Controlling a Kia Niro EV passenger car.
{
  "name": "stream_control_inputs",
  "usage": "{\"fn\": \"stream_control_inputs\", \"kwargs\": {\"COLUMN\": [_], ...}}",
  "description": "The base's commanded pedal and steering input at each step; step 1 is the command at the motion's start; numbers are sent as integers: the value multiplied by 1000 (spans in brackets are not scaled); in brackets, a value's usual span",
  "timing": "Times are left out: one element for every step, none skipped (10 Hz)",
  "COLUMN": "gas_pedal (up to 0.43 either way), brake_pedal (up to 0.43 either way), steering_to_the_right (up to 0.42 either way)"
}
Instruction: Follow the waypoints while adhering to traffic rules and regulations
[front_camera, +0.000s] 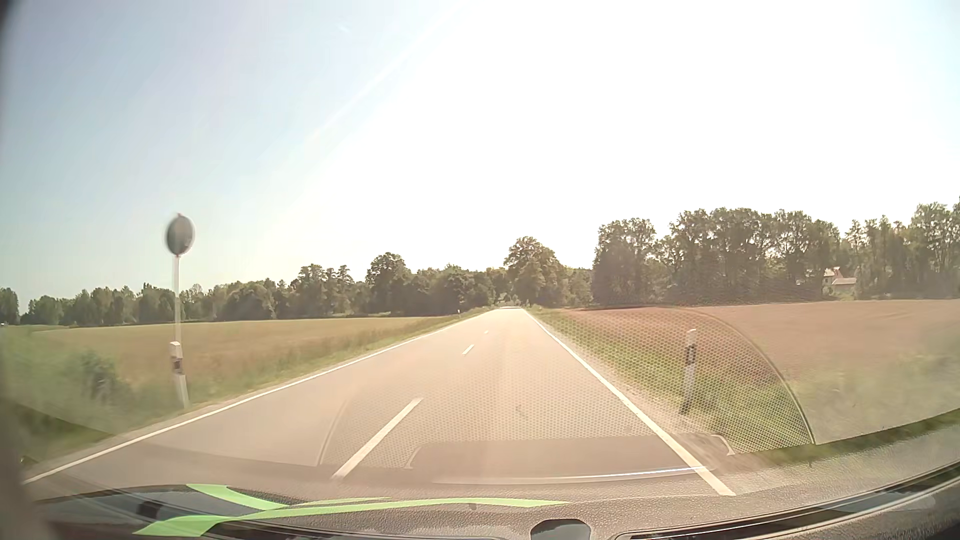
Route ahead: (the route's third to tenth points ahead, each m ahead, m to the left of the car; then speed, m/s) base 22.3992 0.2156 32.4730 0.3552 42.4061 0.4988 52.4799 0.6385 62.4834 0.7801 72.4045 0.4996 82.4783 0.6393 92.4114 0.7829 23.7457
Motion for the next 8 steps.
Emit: {"fn": "stream_control_inputs", "kwargs": {"gas_pedal": [311, 311, 299, 280, 240, 240, 268, 280], "brake_pedal": [0, 0, 0, 0, 0, 0, 0, 0], "steering_to_the_right": [-4, -3, -3, -3, -4, -4, -3, -3]}}
